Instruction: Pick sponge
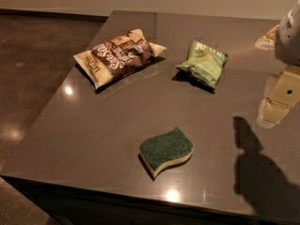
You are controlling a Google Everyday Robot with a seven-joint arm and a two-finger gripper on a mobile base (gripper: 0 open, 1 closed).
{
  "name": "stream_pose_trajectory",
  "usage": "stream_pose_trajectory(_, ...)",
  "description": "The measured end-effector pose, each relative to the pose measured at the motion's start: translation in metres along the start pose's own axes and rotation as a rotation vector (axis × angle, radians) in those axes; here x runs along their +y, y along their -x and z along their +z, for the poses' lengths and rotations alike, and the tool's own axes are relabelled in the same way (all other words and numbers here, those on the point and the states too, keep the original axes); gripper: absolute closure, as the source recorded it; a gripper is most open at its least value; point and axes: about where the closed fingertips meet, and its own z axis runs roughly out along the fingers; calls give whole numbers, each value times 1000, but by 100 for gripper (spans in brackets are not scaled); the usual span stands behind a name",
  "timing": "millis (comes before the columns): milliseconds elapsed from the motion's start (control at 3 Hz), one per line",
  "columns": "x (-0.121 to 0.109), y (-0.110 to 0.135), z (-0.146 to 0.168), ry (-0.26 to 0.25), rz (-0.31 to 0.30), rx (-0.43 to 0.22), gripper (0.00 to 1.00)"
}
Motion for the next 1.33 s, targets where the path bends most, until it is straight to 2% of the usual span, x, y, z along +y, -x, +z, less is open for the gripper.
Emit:
stream_pose_trajectory(333,0,0,0,0,0,0,0)
stream_pose_trajectory(667,9,9,6,25,-45,-6,0)
stream_pose_trajectory(1333,49,54,46,143,-240,-52,0)
